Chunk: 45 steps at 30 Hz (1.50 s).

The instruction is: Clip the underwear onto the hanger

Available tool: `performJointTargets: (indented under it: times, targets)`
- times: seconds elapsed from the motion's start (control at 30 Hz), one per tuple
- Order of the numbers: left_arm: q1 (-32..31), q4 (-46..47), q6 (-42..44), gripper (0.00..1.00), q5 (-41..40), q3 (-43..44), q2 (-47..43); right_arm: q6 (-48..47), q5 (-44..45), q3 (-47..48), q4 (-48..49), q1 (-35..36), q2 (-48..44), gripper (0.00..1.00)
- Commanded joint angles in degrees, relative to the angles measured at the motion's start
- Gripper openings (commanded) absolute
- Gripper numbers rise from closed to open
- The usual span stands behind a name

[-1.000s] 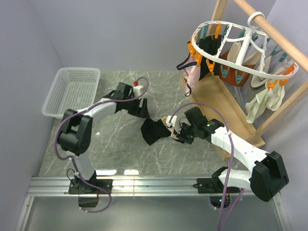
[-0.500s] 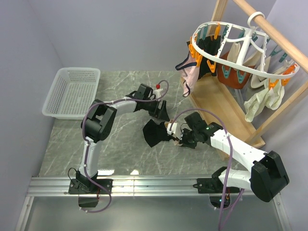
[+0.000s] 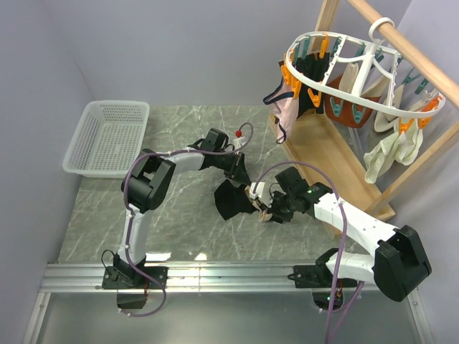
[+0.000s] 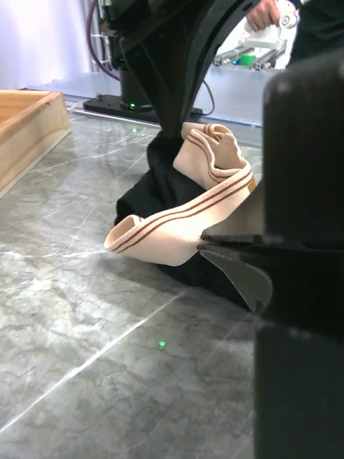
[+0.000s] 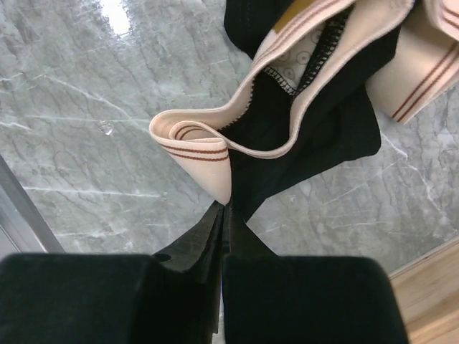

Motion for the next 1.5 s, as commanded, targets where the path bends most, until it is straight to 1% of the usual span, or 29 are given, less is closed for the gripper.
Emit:
performJointTargets:
  times: [0.0, 0.07, 0.13, 0.2, 0.3, 0.33, 0.37, 0.43, 0.47, 0.5, 0.53, 0.6, 0.63, 0.73, 0.8, 0.83, 0.93, 1.0, 1.03, 1.1, 1.13, 1.2, 1.23, 1.27, 1.3, 1.33, 1.4, 1.43, 1.47]
  targets:
    - [-0.44, -2.2, 3.06, 0.01, 2.99, -1.02, -3.81, 1.6, 0.56, 1.85, 1.88, 0.21, -1.85, 0.0]
    - [0.69, -3.17, 3.85, 0.0, 2.55, -2.07, -5.39, 2.04, 0.82, 2.03, 2.76, 0.12, -2.46, 0.0]
    - [2.45, -1.43, 1.67, 0.0, 2.64, -3.65, -8.19, 3.0, 1.0, 2.64, 3.29, 0.12, -2.38, 0.0]
    - [5.96, -0.71, 0.51, 0.0, 1.68, -6.29, -11.01, 3.97, 0.21, 4.05, 3.82, 0.12, -2.29, 0.0]
    - [10.44, -4.21, 2.53, 0.0, -0.87, -9.19, -18.83, 6.43, -1.72, 7.29, 4.08, 0.21, -1.24, 0.0]
    - [12.02, -5.62, 3.4, 0.0, -1.49, -10.59, -23.28, 8.0, -3.55, 8.17, 3.91, 0.21, -0.45, 0.0]
    - [12.3, -7.38, 6.11, 0.0, -2.63, -11.13, -25.68, 8.8, -4.62, 9.92, 3.91, 0.21, 0.08, 0.0]
    - [11.34, -13.6, 9.46, 0.0, -7.19, -13.32, -31.73, 10.99, -7.51, 11.34, 3.21, 0.12, 2.09, 0.0]
    - [10.46, -15.46, 12.0, 0.0, -8.69, -14.38, -33.42, 11.61, -8.05, 12.13, 2.94, 0.21, 2.97, 0.0]
    - [9.5, -16.7, 12.72, 0.0, -12.44, -15.6, -34.83, 12.14, -8.49, 12.14, 2.59, -0.14, 3.68, 0.0]
    - [7.22, -18.36, 13.34, 0.0, -14.05, -18.31, -36.76, 12.58, -9.54, 12.14, 1.81, -0.23, 4.82, 0.0]
    - [4.4, -18.91, 13.61, 0.0, -20.35, -21.14, -37.48, 12.85, -10.6, 11.17, 0.75, -2.33, 5.44, 0.0]
    - [2.3, -18.47, 13.09, 0.0, -21.87, -24.11, -37.39, 12.76, -10.95, 10.73, 0.31, -3.12, 5.36, 0.0]
    - [-0.35, -17.15, 8.34, 0.01, -28.81, -26.16, -34.76, 11.98, -11.39, 9.59, -2.59, -6.55, 5.62, 0.0]
    - [-1.06, -16.71, 7.9, 0.07, -31.37, -25.64, -33.88, 11.27, -11.75, 9.5, -4.78, -8.22, 5.71, 0.0]
    - [-1.32, -17.06, 7.9, 0.13, -32.25, -24.59, -33.44, 10.31, -11.75, 9.5, -5.4, -9.36, 5.71, 0.0]
    - [-1.06, -20.22, 10.35, 0.2, -30.16, -21.17, -31.86, 8.72, -10.78, 9.24, -6.55, -9.81, 5.45, 0.0]
    - [-0.19, -20.93, 15.08, 0.25, -27.09, -19.84, -33.16, 8.37, -10.17, 9.24, -6.64, -9.81, 5.62, 0.0]
    - [0.78, -21.37, 19.8, 0.34, -25.68, -18.1, -33.7, 8.37, -10.16, 9.32, -6.55, -9.9, 5.62, 0.0]
    - [1.49, -23.55, 24.57, 0.43, -22.42, -15.89, -33.7, 8.28, -10.08, 9.24, -6.2, -9.9, 5.88, 0.0]
    - [1.58, -24.35, 28.68, 0.45, -22.33, -13.53, -33.09, 8.28, -9.99, 9.24, -6.11, -9.9, 5.97, 0.0]
    - [1.58, -27.77, 33.1, 0.47, -20.05, -10.01, -30.55, 8.37, -9.81, 9.41, -5.94, -9.81, 6.49, 0.0]
    - [1.4, -28.74, 35.3, 0.52, -19.17, -9.03, -29.67, 8.28, -9.73, 9.59, -5.94, -9.9, 6.67, 0.0]
    - [1.4, -29.27, 40.02, 0.57, -18.12, -8.33, -28.87, 8.37, -9.64, 9.5, -5.94, -9.9, 6.76, 0.0]
    - [1.23, -29.28, 42.24, 0.6, -16.28, -7.89, -27.65, 8.46, -9.46, 9.59, -5.76, -9.9, 6.76, 0.0]
    - [0.88, -28.41, 44.7, 0.71, -15.65, -7.97, -27.2, 8.46, -9.03, 9.33, -5.59, -9.9, 6.76, 0.0]
    - [0.87, -26.56, 52.25, 0.73, -11.63, -9.45, -26.59, 8.37, -8.85, 9.06, -5.5, -9.9, 6.68, 0.0]
    - [0.87, -26.56, 60.02, 0.83, -10.38, -9.73, -26.32, 8.46, -8.67, 8.8, -5.32, -9.9, 6.85, 0.0]
    - [0.79, -26.12, 62.8, 0.83, -9.5, -9.9, -25.97, 8.54, -8.5, 8.71, -5.23, -9.9, 6.85, 0.0]
